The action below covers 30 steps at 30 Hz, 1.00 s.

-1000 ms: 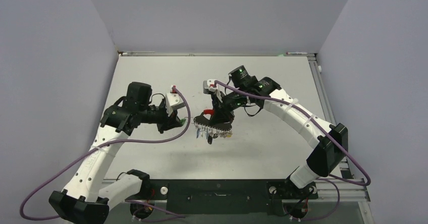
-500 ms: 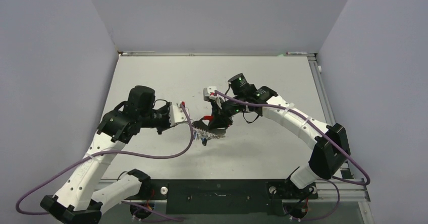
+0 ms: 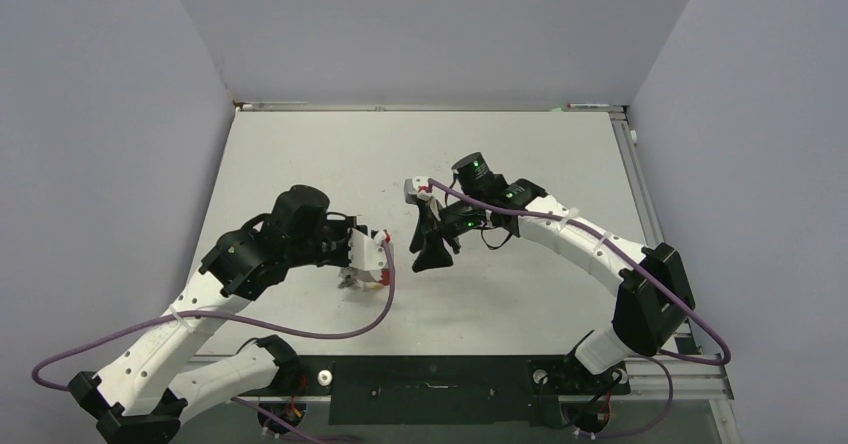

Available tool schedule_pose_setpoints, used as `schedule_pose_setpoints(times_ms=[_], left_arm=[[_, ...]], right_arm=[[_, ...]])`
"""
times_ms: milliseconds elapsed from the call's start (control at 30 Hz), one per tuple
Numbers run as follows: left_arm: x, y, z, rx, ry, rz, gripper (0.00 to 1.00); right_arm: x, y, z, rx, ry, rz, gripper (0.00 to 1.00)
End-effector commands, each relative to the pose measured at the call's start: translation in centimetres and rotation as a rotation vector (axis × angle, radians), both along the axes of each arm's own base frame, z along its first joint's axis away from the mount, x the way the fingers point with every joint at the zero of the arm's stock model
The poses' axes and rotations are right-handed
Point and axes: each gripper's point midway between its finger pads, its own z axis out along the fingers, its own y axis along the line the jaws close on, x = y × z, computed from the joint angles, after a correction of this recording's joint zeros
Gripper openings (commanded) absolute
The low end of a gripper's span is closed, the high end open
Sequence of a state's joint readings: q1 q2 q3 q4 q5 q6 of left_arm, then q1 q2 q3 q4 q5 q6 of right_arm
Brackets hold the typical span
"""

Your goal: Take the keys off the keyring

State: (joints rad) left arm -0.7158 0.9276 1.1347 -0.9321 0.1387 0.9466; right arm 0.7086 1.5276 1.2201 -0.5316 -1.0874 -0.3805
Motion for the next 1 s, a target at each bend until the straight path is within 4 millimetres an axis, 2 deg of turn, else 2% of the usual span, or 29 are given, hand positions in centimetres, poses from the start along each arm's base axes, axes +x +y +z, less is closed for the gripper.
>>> schedule_pose_setpoints(times_ms=[0,233,467,633,767,967], left_arm=[[1.0,-0.2,2.7,-0.027,-0.097,0.005,0.0],[0.7,-0.6,2.8,-0.049,-0.077,-0.001,0.0],[0.6,-1.9,3.1,-0.109,-0.05,-0.016,0.0],[0.5,-3.0,3.5,-0.16,-0.009,-0.019,0.0],[0.6,-3.3,4.0,-0.189,0.008,-0.004,0.0],[0.6,-3.4,4.2,-0.202,0.013,0.006,0.0]], right_arm=[[-0.2,0.6,3.4,0.121,-0.069,0.038,0.54],[0.4,1.5,5.6,0.163,-0.082,0.026,0.61],[1.6,2.9,7.7,0.231,-0.123,0.011,0.6],[1.4,3.8,8.8,0.27,-0.136,0.024,0.57],[0.7,4.5,8.9,0.282,-0.122,0.043,0.54],[0.9,5.4,8.4,0.283,-0.083,0.017,0.5]])
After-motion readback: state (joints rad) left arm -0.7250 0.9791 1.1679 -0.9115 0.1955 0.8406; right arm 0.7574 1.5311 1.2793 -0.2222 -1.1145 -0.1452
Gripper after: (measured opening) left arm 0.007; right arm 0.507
